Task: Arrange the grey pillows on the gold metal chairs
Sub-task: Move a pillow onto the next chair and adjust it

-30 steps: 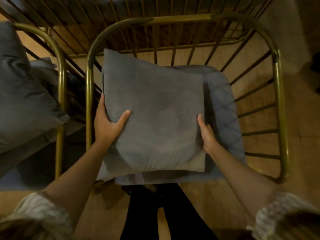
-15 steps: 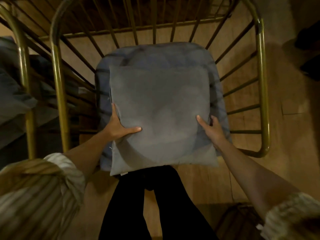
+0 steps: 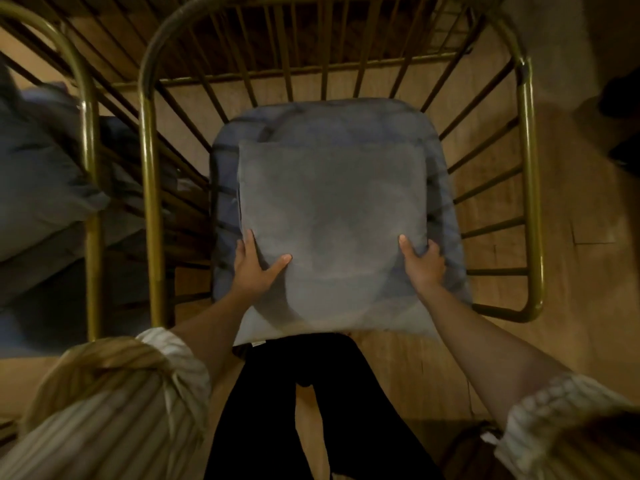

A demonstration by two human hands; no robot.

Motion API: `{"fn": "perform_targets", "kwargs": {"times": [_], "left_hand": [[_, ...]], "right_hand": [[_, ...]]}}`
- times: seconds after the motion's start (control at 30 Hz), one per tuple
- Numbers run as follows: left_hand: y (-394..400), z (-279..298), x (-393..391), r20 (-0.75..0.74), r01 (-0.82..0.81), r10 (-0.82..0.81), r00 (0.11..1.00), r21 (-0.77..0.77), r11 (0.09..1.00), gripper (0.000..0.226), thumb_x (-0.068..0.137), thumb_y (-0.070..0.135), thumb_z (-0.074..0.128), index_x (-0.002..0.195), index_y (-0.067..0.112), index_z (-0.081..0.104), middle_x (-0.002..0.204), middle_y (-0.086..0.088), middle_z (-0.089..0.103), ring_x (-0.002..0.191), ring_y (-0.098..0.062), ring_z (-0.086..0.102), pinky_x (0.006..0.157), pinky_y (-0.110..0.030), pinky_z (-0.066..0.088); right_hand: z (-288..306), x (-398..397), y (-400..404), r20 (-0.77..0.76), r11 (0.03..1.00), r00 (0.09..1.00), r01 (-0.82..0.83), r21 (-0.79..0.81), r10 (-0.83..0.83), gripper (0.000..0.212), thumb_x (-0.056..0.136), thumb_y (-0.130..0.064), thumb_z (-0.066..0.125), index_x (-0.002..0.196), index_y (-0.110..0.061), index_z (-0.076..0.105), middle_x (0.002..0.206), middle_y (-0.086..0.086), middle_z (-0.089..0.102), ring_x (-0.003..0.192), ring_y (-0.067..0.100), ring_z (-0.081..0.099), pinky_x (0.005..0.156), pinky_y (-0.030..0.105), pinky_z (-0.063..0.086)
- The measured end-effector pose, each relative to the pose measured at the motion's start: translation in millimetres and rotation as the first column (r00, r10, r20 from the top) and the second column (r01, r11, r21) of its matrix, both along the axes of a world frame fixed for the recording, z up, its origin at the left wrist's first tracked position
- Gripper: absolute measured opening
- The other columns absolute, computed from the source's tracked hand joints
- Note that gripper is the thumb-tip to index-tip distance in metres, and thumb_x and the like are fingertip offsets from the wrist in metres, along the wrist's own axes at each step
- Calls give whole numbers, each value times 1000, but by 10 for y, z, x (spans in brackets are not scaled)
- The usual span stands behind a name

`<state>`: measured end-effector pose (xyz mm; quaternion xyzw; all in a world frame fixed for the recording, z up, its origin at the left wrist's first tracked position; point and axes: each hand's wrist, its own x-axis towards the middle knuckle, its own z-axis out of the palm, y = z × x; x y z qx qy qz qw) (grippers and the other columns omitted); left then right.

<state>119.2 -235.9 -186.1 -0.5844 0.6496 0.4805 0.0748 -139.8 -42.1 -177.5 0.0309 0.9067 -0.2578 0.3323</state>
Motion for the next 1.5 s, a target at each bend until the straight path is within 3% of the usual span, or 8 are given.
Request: {"fn": "perform_targets", "kwargs": {"times": [0.17,0.3,0.83,1.0,1.17,1.33,1.43,1.5], "left_hand": [[69,358,160,-34,96,-99,995,-75,993,106,75,68,68,157,19,21,162,-9,26,149,-32,25,119,-49,28],[-129,820,415,7,185,-189,982,-222,957,101,83,61,66,158,11,21,165,-9,21,153,-28,17,122,-42,21],[-1734,1895,2789,60,-215,354,933,-695,686,87,88,42,70,155,7,26,166,-18,8,154,-35,6,122,-49,12],[-2348,1986,3752,29,-334,474,880,-672,661,90,88,46,68,154,1,26,164,-24,14,153,-38,9,124,-47,9],[-3081,1924,4412,31,-383,488,872,-578,721,116,74,77,62,155,6,20,163,-18,21,151,-37,20,122,-52,20],[-3668,1790,4771,-173,-627,607,776,-325,708,139,46,90,70,156,20,22,157,-8,37,142,-33,41,116,-51,36],[-3886,1689,4885,-223,-672,635,739,-176,720,149,38,80,82,157,19,16,157,-7,38,140,-29,44,115,-48,38],[-3951,1686,4902,-272,-692,642,717,-162,703,141,36,75,87,153,17,31,150,-5,49,133,-26,52,111,-45,44]], "right_hand": [[273,227,-258,-72,980,992,-93,175,107,74,98,-55,50,151,-7,31,154,24,34,141,44,33,114,52,29],[685,547,-687,-103,933,934,-323,157,341,78,94,-52,59,152,-7,31,158,23,30,146,40,27,117,48,25],[1880,2461,-3182,-194,573,584,-811,-113,788,85,94,-42,63,159,-11,16,161,17,33,148,39,29,117,45,32],[1926,3211,-3968,-145,546,574,-815,-193,806,85,93,-45,64,158,-13,19,157,16,40,142,37,41,111,42,38],[1872,3703,-4715,-55,631,678,-708,-317,733,88,87,-66,60,153,-15,33,152,10,48,137,35,48,109,42,40],[1249,3724,-5295,13,713,774,-576,-400,633,129,43,-103,56,143,-21,52,139,3,63,126,30,61,106,45,49],[1285,3749,-5358,77,770,828,-476,-426,555,130,38,-98,64,143,-22,51,138,-1,62,123,27,62,106,43,49],[1501,3824,-5345,116,804,854,-420,-421,507,124,47,-89,71,146,-19,47,141,2,59,125,29,60,106,42,48]]}}
